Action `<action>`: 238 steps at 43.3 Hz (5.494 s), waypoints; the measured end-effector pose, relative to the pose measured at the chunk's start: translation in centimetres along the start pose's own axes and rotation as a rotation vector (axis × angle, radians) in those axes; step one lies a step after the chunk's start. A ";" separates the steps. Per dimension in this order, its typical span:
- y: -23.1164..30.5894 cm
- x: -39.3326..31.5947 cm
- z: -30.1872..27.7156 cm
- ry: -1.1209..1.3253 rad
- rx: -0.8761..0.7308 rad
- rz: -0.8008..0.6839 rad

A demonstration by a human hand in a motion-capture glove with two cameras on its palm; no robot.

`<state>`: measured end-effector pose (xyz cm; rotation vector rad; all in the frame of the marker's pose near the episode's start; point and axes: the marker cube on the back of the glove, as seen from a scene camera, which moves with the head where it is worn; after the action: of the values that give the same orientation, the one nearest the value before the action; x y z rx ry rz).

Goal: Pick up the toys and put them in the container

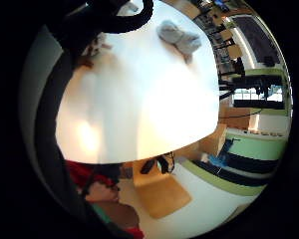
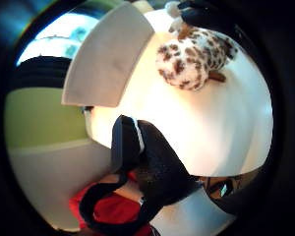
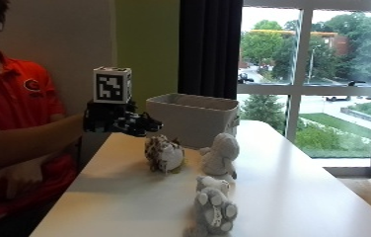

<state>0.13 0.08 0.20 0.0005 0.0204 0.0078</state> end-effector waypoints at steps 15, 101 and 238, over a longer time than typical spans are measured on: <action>0.0 1.0 0.6 -0.013 0.017 0.015; -11.3 -2.8 2.2 -0.038 0.172 -0.054; -20.3 21.1 3.9 0.085 -0.080 0.394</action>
<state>21.47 -20.11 3.66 -0.0757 0.1050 0.4023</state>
